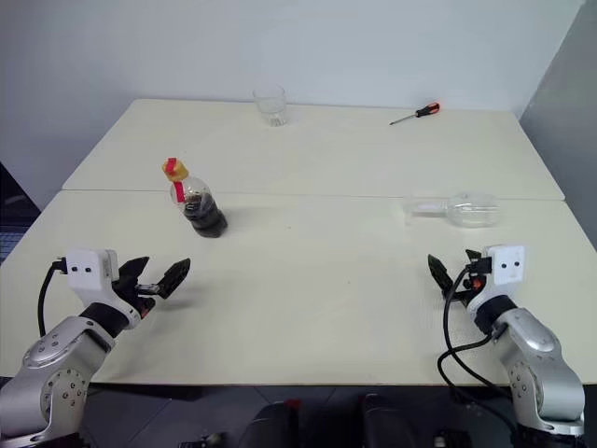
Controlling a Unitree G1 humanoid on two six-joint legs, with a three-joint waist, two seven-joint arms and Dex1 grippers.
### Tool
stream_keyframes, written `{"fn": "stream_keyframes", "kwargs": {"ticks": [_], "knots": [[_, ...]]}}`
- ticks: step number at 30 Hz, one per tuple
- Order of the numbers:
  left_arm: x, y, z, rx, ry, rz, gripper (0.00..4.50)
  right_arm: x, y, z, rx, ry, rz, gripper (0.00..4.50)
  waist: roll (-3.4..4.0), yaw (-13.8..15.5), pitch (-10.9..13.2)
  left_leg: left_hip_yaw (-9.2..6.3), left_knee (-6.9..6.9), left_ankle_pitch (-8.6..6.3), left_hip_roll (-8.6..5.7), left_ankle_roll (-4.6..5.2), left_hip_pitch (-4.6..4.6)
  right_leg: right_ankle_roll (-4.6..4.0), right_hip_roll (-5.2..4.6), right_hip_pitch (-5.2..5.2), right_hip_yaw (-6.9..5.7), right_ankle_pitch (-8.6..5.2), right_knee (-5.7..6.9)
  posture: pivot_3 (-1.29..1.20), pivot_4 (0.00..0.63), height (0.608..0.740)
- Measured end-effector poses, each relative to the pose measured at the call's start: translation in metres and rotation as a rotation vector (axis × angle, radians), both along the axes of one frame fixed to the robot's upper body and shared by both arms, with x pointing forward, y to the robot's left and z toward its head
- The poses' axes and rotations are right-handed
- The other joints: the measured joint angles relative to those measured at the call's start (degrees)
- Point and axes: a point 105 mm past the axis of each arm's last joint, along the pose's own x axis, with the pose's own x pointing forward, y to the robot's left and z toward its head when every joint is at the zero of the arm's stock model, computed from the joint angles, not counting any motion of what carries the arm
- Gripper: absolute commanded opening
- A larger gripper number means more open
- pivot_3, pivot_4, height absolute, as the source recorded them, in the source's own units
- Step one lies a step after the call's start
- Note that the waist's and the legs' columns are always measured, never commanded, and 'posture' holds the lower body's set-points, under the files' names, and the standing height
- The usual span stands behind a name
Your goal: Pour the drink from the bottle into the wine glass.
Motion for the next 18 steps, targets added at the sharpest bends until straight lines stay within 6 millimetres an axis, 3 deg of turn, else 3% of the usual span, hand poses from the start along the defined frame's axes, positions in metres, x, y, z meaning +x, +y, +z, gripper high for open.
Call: {"fn": "stream_keyframes", "kwargs": {"ticks": [6,11,18], "knots": [[0.012,-0.005,0.009,0.006,-0.052,-0.014,4.45,-0.002,0.046,0.025,0.028,-0.078,0.298,4.5,0.0,0.0,0.0,-0.02,0.02,0.0,-0.03,0.0,0.0,0.0,0.02,0.01,-0.02,0.0,0.0,0.0,0.15,0.74],[0.029,-0.001,0.017,0.031,-0.108,0.024,4.45,-0.014,0.087,0.045,0.032,-0.129,0.593,4.5,-0.01,0.02,0.0,-0.04,0.02,0.0,-0.04,0.01,-0.01,-0.01,0.02,0.02,-0.06,0.01,-0.03,0.0,0.15,0.74],[0.044,0.004,0.016,0.066,-0.129,0.056,4.45,-0.021,0.115,0.056,0.038,-0.155,0.764,4.5,-0.02,0.03,-0.01,-0.07,0.04,0.0,-0.03,0.01,-0.02,-0.01,0.01,0.02,-0.08,0.01,-0.01,0.0,0.15,0.74]]}}
